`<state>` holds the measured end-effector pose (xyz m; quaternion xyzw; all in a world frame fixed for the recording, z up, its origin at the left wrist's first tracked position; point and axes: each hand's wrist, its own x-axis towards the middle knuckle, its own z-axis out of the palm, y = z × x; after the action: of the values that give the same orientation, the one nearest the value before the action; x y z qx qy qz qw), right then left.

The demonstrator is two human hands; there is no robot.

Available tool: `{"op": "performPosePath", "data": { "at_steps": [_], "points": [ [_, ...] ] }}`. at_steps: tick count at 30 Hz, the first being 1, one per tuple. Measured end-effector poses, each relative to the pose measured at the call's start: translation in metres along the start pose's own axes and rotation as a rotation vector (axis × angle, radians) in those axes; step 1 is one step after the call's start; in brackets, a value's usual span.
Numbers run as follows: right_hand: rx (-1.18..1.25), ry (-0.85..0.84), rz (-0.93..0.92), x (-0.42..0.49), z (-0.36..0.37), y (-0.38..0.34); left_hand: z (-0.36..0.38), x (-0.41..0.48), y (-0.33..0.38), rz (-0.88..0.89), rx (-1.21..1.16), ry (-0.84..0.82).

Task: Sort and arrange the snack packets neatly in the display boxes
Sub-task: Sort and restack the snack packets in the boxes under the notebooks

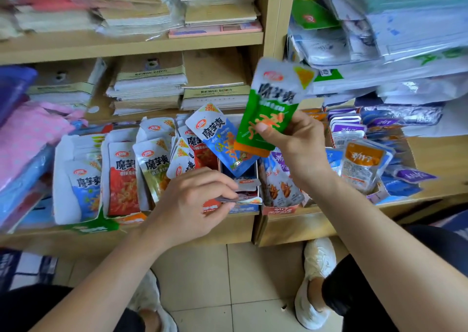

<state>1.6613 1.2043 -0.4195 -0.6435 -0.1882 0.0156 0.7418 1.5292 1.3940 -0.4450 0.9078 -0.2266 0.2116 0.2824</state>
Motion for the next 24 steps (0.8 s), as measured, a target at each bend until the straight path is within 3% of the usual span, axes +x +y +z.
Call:
{"op": "performPosePath", "data": {
  "at_steps": [6, 14, 17, 24],
  "points": [
    [-0.324, -0.055, 0.023, 0.005, 0.011, 0.024, 0.001, -0.004, -0.004, -0.007, -0.021, 0.006],
    [-0.710, -0.142, -0.127, 0.003, 0.020, 0.032, 0.002, -0.003, -0.002, -0.003, -0.026, 0.009],
    [-0.645, -0.101, -0.067, 0.008, 0.015, 0.029, 0.003, -0.004, -0.003, -0.012, -0.020, 0.023],
    [-0.195, 0.094, 0.067, 0.013, -0.012, 0.010, 0.006, 0.002, -0.006, -0.011, 0.069, 0.082]
  ]
}}
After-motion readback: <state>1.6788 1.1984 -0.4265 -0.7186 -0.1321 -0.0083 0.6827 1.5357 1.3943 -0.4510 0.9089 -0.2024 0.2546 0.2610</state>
